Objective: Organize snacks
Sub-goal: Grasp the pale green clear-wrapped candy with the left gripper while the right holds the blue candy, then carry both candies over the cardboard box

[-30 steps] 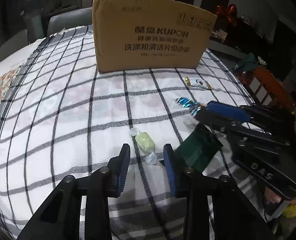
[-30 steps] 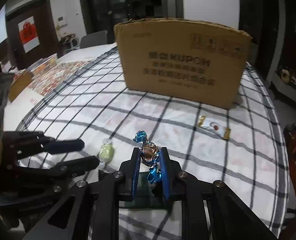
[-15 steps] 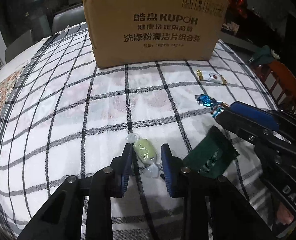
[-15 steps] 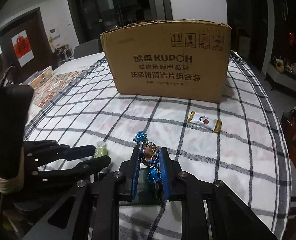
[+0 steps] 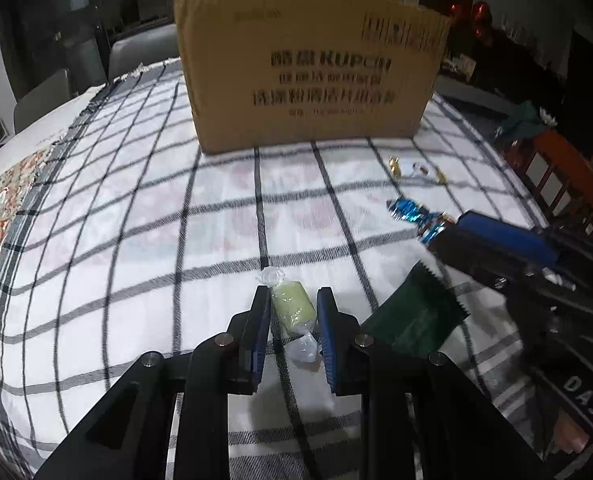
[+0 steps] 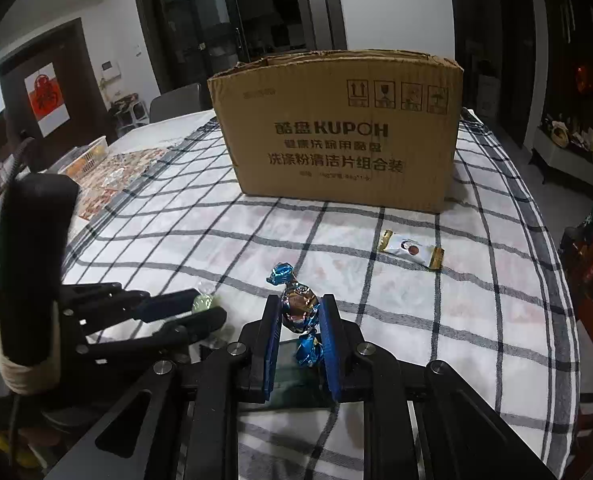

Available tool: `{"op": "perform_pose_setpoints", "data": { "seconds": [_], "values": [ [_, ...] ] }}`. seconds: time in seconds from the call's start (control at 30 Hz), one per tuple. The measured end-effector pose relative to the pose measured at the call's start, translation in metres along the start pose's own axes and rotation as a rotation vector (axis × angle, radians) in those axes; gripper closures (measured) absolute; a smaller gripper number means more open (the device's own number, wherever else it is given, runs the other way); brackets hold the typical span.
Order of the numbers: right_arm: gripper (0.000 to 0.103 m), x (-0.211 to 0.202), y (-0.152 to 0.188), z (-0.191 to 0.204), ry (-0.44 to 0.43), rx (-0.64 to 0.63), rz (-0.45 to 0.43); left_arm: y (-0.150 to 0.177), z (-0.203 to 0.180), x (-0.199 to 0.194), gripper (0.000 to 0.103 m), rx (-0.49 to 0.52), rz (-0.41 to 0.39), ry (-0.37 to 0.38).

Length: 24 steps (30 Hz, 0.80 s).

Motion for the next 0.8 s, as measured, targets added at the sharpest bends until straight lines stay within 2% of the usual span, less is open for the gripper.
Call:
{"op": "perform_pose_setpoints", "data": {
  "seconds": [0.33, 0.8],
  "values": [
    [0.082, -0.020, -0.017, 0.011, 0.013, -0.023, -0.049, -0.024, 0.017, -0.045, 0.079, -0.043, -0.113, 0.031],
    [0.082, -0.046, -0.077, 0.020, 0.032, -0.064, -0.164, -0.081, 0.035, -0.086, 0.079, -0.049, -0.253, 0.044]
  ]
}}
Point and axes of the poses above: each gripper's, at about its wrist camera, not at the fingertips, and x roughly the way its jaws point, z to its left, y to its underside, the point moved 7 cm from there along x, roughly the way its jaws point, and after that the axes turned 15 degrees about -y, right-handed, at the moved point
